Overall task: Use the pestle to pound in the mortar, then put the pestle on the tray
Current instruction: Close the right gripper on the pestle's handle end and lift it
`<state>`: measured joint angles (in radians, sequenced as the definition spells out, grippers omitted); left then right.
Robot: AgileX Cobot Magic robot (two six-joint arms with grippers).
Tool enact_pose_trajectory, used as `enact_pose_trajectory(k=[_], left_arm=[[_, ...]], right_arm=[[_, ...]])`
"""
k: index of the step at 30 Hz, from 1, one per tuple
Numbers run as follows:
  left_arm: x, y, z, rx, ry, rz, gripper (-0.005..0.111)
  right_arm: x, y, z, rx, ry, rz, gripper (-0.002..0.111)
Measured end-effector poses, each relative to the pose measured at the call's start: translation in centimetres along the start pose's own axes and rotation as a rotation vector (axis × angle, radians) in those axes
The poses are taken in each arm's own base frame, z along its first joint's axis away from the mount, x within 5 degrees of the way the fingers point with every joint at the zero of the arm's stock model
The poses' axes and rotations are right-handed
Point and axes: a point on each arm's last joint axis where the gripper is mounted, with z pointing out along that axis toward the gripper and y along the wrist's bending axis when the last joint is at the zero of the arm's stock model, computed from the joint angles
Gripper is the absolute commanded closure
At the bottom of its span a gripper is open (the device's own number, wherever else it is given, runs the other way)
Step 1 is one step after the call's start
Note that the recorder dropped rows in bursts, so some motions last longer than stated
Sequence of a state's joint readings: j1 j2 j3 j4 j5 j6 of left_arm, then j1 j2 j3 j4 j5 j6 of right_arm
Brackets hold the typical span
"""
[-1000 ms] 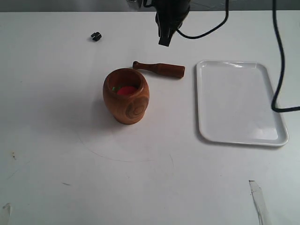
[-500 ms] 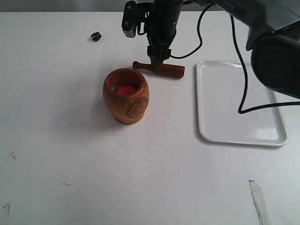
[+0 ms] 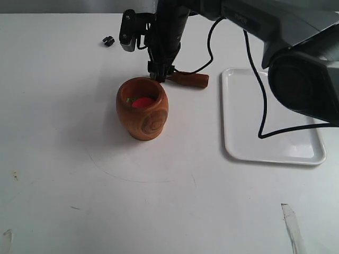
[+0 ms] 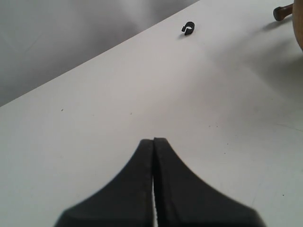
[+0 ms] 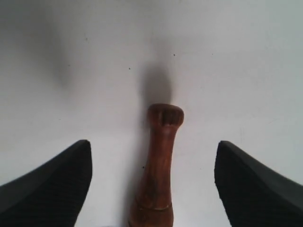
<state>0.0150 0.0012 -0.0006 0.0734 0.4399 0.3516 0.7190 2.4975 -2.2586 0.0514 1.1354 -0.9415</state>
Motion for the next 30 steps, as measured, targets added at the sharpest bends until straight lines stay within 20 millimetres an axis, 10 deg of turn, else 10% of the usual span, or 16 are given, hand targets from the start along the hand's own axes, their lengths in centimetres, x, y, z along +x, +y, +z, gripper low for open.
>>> enact_pose_trajectory(k=[7,15,30], left_arm=[[0.0,0.0,0.0,0.000,0.000,0.000,0.107],[0.0,0.0,0.0,0.000,0.000,0.000,0.107],[0.0,0.0,0.0,0.000,0.000,0.000,0.107]], right_arm=[[0.4,0.2,1.8,-0.021,0.033,0.019,0.051],[1.1,0.2,2.9,-0.011,0.090,0.012,0.108],[0.6,-1.0,2.4,0.116,0.049,0.024,0.108]])
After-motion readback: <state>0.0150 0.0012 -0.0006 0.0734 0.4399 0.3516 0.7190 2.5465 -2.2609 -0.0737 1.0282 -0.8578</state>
